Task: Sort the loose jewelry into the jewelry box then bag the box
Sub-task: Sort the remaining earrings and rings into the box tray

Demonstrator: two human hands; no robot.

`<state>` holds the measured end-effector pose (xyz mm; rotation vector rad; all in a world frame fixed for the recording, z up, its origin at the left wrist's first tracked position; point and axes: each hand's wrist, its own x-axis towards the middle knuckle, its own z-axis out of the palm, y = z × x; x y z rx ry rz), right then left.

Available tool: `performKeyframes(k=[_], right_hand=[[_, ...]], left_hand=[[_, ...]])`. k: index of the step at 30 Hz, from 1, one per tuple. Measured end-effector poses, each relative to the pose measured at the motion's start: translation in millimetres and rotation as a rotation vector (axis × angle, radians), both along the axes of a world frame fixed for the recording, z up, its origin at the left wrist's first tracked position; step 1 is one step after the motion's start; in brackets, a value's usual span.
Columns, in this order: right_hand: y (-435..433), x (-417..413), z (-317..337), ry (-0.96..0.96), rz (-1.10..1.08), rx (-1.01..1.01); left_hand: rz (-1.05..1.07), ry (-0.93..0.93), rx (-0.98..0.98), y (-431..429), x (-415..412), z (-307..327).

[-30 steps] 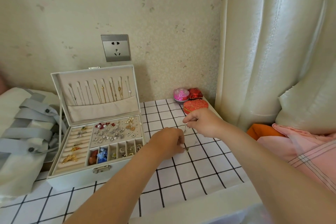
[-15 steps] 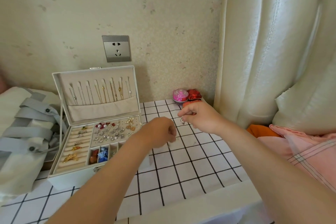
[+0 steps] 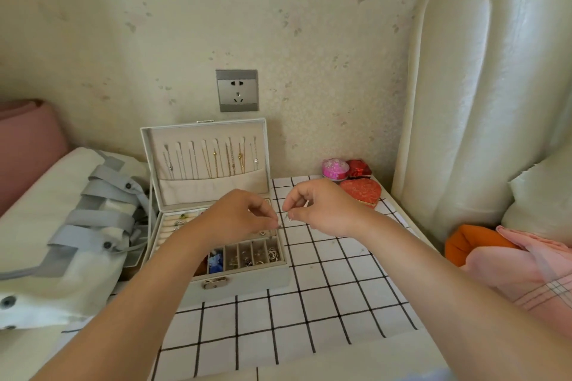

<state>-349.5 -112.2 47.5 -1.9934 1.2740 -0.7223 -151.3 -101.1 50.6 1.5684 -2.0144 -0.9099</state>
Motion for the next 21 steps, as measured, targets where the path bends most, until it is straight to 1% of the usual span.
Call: performKeyframes(k=[3, 8, 13, 18, 21], right_hand=[[2.6, 14.4, 1.0, 0.048, 0.06, 0.029], [4.9, 29.6, 0.0, 0.24, 0.143, 0.067], [4.7, 35.0, -1.0, 0.34, 0.147, 0.053], [3.0, 30.6, -1.2, 0.273, 0.075, 0.066], [2.8, 30.4, -2.8, 0.201, 0.014, 0.092]], left_hand=[[-0.021, 0.021, 0.046, 1.4, 6.0, -4.0], [-0.015, -0.035, 0.013, 1.7, 10.2, -7.2], [0.008, -0.017, 0.015, 2.6, 14.7, -4.3], [0.027, 0.006, 0.033, 4.6, 14.9, -5.1], [0.055, 0.068, 0.029, 5.2, 12.7, -5.1]])
